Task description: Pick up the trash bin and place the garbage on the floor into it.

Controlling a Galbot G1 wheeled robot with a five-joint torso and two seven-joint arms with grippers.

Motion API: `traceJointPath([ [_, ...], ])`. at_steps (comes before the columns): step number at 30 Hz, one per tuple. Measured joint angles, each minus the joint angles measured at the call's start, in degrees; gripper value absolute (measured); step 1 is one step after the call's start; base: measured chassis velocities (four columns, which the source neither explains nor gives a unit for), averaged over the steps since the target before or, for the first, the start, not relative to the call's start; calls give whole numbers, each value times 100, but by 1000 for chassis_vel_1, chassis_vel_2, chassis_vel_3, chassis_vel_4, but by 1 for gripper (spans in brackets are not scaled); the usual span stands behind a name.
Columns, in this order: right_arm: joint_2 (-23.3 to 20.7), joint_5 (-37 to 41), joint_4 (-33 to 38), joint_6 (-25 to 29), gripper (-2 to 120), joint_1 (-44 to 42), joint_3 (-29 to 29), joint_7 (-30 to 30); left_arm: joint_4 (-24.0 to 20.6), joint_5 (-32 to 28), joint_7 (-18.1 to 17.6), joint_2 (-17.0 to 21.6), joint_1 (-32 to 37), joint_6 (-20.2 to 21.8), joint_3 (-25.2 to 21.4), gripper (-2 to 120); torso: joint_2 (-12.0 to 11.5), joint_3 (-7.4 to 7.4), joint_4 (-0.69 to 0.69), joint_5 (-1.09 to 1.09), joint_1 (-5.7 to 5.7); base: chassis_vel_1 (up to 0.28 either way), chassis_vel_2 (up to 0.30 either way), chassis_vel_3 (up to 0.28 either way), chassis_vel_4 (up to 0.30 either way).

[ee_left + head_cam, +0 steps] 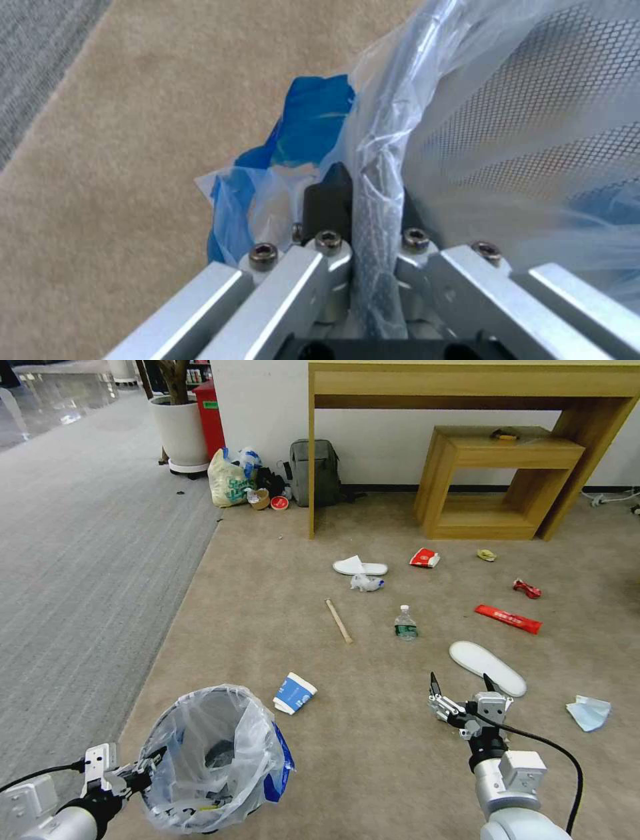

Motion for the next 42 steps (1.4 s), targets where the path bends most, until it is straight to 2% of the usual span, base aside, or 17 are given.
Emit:
traceJointPath([
  [16, 30, 21, -5, 0, 100, -16, -2, 1, 23, 34, 100, 16, -13, -41, -1, 0, 1, 0, 0, 0, 0, 62, 180, -63, -171],
  [31, 20, 20, -95, 14, 100, -20, -3, -4, 69, 51, 166, 31, -20, -80, -14, 0, 0, 2, 1, 2, 1, -118, 109, 102, -111],
  [37, -42, 528, -344, -144, 100, 50, 5, -117, 109, 51, 171, 53, -40, -86, -51, 0, 0, 0, 1, 2, 0, -19, 11, 13, -11],
  [40, -197, 1313, -616, -417, 100, 220, 30, -261, 123, 44, 174, 108, -106, -82, -58, 0, 0, -1, 1, 2, -1, 0, 0, 0, 0],
  [42, -234, 1473, -683, -467, 100, 267, 44, -307, 127, 43, 174, 118, -120, -76, -58, 0, 0, -1, 0, 2, -1, 0, 0, 0, 0],
])
